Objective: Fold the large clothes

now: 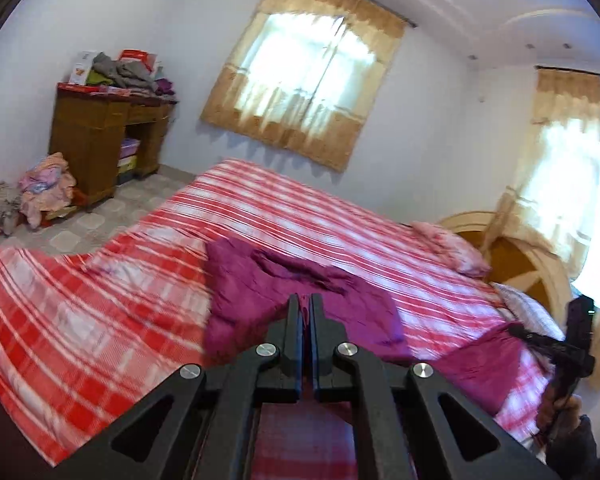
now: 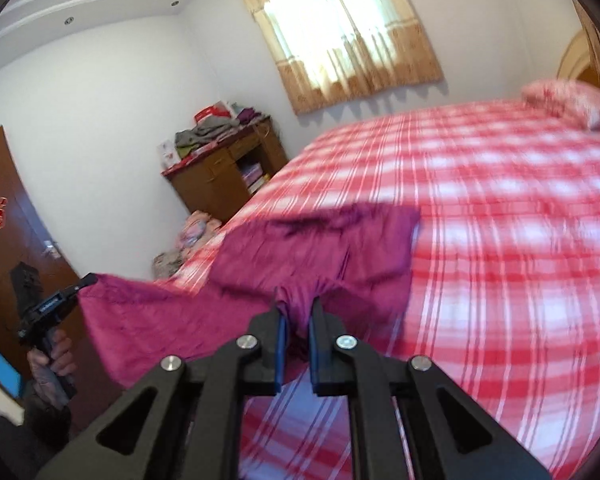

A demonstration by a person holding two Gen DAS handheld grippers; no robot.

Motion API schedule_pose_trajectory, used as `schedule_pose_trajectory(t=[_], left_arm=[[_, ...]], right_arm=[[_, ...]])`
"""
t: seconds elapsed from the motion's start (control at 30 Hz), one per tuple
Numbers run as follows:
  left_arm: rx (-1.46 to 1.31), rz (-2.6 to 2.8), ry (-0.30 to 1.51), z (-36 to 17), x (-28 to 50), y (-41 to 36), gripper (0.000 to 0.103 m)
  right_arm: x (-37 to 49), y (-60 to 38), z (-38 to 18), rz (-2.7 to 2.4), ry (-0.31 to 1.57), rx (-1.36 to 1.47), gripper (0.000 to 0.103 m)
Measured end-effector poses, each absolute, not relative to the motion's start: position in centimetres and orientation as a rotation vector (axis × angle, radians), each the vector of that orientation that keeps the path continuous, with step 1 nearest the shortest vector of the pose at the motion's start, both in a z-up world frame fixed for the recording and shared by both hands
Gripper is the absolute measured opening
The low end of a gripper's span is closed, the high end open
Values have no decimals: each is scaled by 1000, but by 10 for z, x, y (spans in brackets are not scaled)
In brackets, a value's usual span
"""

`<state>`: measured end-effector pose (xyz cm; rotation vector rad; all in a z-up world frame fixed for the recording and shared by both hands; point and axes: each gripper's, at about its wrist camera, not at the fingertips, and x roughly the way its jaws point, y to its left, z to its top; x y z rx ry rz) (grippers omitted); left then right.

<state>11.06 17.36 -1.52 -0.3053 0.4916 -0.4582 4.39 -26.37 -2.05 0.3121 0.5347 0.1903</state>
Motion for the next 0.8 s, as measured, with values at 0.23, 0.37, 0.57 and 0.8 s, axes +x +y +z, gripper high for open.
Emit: schedule_pose_trajectory(t=[0.23, 0.37, 0.57, 0.8], left_arm=[[-260, -312, 577, -21, 244, 146, 2], [-222, -227, 655, -47, 321, 124, 2], [-167, -51, 757, -107, 407, 101, 2], [-220, 30, 905, -177, 449, 105, 8]], right_arm=[[168, -283, -7, 107, 542, 306, 12], [246, -289, -31, 25, 598, 282, 11], [322, -291, -90, -96, 667, 252, 12], [345, -290, -159, -304, 717, 173, 87]])
